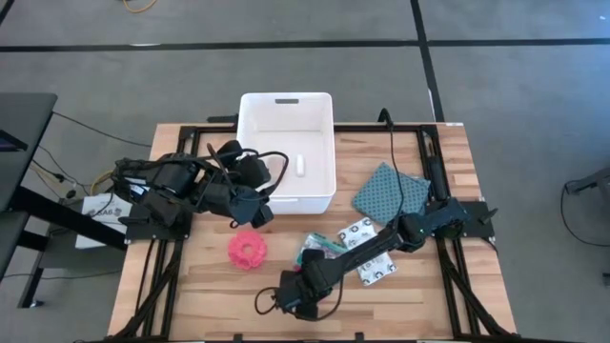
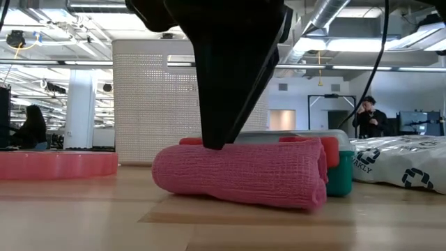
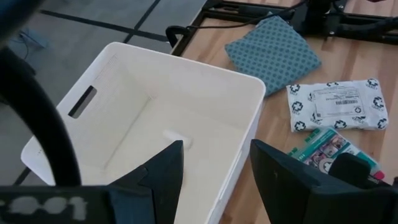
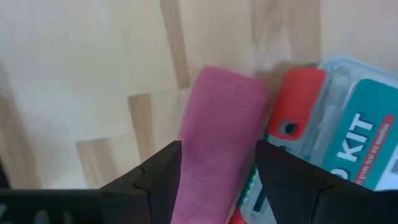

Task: Pick & place medical supplies in basket/bin
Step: Put the pink bandage into the white bin

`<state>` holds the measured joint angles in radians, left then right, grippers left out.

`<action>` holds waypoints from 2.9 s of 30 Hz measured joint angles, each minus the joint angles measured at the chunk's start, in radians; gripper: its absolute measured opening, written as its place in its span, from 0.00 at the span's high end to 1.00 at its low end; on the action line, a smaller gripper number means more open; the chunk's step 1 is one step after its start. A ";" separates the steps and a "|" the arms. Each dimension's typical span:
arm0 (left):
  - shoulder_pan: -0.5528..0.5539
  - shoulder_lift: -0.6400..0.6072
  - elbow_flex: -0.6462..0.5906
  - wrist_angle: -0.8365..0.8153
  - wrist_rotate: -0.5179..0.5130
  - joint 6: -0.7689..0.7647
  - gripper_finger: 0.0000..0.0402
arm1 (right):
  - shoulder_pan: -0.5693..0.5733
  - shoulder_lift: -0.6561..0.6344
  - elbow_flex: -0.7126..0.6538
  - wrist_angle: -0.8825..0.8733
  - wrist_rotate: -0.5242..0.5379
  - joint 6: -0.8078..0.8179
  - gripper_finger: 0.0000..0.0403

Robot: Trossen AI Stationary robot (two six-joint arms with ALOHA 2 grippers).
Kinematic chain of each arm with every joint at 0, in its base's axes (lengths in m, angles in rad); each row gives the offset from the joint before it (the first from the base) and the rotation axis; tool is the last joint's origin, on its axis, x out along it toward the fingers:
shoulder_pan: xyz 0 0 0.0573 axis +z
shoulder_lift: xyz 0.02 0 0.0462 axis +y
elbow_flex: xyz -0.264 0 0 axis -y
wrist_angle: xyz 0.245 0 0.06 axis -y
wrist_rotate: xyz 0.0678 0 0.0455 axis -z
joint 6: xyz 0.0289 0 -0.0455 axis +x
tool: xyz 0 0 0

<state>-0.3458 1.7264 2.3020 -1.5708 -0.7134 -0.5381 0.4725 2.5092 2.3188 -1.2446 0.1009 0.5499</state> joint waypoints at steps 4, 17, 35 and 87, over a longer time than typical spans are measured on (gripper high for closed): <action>-0.002 0.000 0.000 0.000 0.017 0.000 0.56 | -0.002 0.000 0.000 -0.001 0.002 0.000 0.50; -0.002 0.000 0.000 0.000 0.022 0.000 0.56 | -0.030 0.007 -0.103 0.125 -0.105 -0.025 0.54; -0.002 0.000 0.000 0.000 0.019 0.019 0.56 | -0.030 0.016 -0.019 0.070 -0.177 -0.141 0.85; -0.063 -0.025 0.000 0.000 0.054 -0.007 0.56 | -0.061 -0.131 0.016 0.062 -0.211 -0.152 0.87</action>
<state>-0.4088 1.7016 2.3024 -1.5711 -0.6599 -0.5456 0.4118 2.3779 2.3344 -1.1822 -0.1097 0.3976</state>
